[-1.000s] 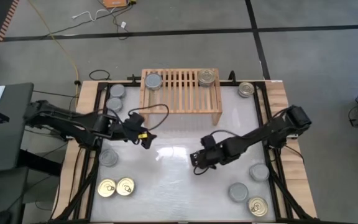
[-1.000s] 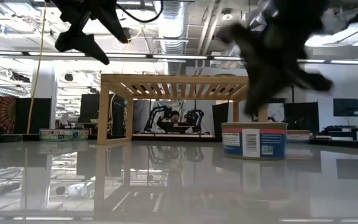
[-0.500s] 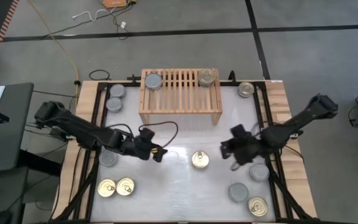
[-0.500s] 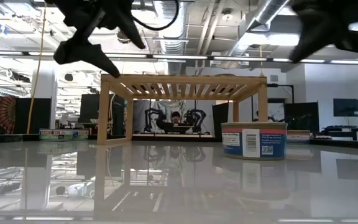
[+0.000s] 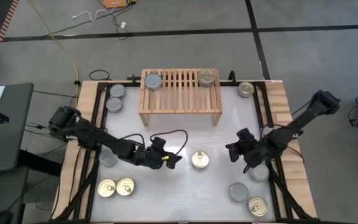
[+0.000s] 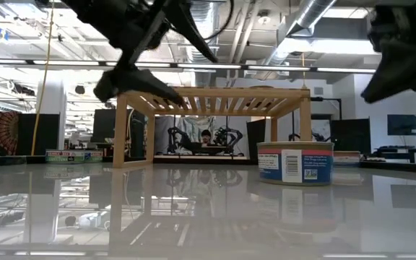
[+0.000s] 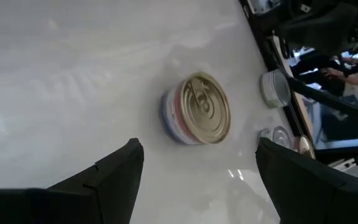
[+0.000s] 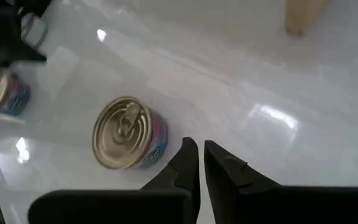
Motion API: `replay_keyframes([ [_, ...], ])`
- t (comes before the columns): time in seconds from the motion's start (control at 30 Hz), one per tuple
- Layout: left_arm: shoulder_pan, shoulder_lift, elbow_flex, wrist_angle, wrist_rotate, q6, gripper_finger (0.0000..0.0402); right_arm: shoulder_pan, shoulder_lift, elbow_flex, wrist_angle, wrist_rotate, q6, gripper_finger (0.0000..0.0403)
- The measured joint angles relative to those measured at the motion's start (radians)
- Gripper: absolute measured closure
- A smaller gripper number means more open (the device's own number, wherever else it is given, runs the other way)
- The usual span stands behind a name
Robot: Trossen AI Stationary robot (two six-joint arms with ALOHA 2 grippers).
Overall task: Stack canned seafood by type on shelf
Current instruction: Stack the blue-pink tuna can on top of the other blue-pink can on the shelf
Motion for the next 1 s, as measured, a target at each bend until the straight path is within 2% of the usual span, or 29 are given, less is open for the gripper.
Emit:
replay_keyframes([
  [0.3, 0.013, 0.06, 0.0, 0.108, 0.024, -0.028, 0.0109, 0.013, 0.013, -0.013, 0.01, -0.002, 0.011, 0.0347],
  [0.47, 0.012, 0.06, 0.0, 0.116, 0.021, -0.024, 0.0149, -0.008, 0.033, -0.013, 0.039, -0.001, 0.018, 0.0346],
  [0.7, 0.014, 0.06, 0.0, 0.126, 0.021, 0.016, 0.0215, -0.036, 0.137, -0.013, 0.146, -0.031, 0.001, 0.0346],
  [1.0, 0.019, 0.06, 0.0, 0.124, 0.022, 0.039, 0.0229, -0.076, 0.237, -0.013, 0.275, -0.092, -0.036, 0.0346],
])
